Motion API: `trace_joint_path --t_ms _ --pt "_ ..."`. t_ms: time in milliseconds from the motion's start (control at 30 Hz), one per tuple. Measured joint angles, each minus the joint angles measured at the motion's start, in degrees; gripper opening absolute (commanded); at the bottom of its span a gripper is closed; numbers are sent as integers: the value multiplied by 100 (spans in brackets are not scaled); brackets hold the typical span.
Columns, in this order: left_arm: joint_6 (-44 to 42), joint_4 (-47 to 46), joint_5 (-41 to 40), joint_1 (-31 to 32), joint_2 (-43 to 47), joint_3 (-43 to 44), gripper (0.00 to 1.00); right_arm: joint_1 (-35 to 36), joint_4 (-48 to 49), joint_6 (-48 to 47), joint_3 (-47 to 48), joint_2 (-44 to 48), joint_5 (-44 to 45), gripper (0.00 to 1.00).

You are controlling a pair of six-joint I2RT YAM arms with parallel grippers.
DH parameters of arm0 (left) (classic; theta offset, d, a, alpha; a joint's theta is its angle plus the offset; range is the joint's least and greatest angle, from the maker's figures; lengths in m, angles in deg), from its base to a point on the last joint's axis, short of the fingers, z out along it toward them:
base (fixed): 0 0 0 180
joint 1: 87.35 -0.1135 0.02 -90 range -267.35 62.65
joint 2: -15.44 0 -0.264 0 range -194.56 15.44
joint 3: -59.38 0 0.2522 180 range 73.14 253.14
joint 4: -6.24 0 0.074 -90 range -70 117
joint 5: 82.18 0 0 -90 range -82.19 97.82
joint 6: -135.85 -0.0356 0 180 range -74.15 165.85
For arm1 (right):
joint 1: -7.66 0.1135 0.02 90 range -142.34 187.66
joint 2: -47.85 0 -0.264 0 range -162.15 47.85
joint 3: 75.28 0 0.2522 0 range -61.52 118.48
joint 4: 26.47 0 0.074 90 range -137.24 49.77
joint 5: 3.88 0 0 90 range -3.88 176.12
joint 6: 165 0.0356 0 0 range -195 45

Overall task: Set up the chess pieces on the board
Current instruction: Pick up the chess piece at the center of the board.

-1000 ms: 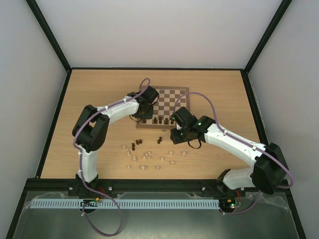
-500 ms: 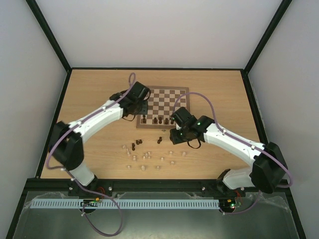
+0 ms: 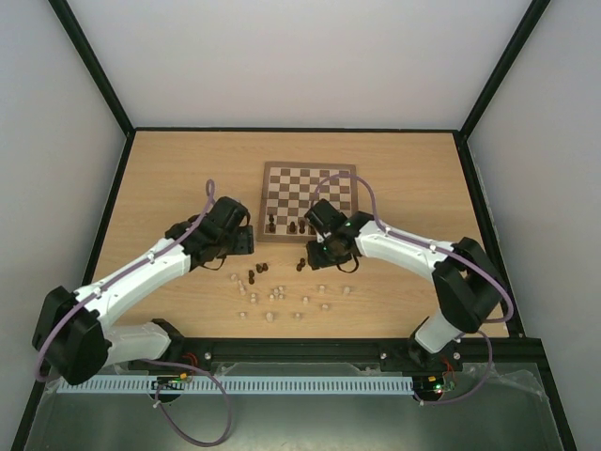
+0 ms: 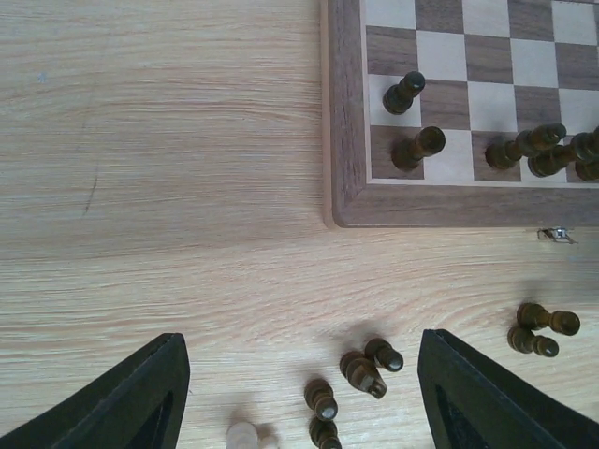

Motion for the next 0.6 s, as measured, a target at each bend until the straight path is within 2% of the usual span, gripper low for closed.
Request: trace_joint_path --t_ms 167,467,600 --pt "0 -87 -4 0 284 -131 71 68 83 28 343 -448 2 45" --pt "-4 -225 28 0 282 -131 71 245 146 42 769 -1005 42 44" --pt "-11 -282 50 0 195 -131 71 256 146 39 824 -1154 70 39"
